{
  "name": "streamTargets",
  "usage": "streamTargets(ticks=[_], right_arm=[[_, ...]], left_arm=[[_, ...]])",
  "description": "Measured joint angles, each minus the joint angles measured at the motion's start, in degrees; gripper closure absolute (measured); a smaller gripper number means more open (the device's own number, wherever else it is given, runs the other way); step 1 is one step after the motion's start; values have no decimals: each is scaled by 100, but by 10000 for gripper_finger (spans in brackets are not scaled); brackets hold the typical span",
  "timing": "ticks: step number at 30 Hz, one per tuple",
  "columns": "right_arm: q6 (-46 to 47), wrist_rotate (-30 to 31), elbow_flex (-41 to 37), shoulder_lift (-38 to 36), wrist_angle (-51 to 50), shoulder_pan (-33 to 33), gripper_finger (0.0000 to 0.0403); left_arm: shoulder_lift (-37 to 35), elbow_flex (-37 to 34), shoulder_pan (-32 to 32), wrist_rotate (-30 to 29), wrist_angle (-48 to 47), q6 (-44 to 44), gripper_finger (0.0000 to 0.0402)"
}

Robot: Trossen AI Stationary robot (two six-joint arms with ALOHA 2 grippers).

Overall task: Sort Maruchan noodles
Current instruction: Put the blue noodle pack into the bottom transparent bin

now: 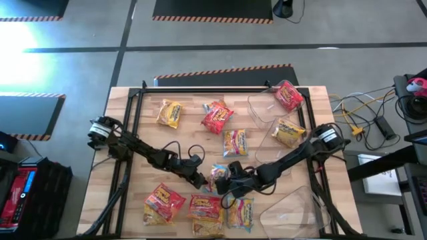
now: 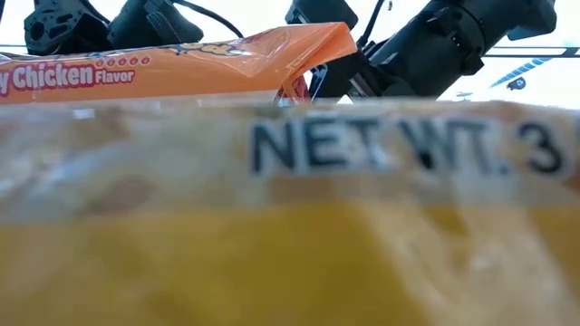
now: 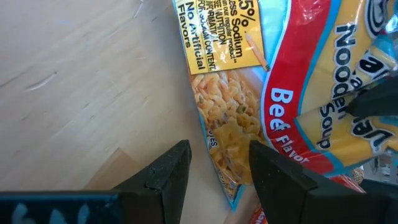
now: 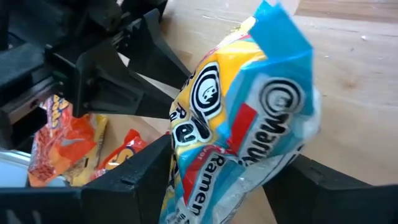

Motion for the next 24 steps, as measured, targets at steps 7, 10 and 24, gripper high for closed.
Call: streamTargets(ticks=[7, 10, 24], right_arm=[[-94, 10, 0, -6, 28, 0, 256], [-153, 7, 0, -16, 44, 0, 279], [-702, -353, 0, -252, -204, -2, 296]], left_arm=[[3, -9, 0, 15, 65, 41, 249], [-42, -15, 0, 21, 63, 93, 249], [-1170, -129, 4, -46, -885, 852, 249]])
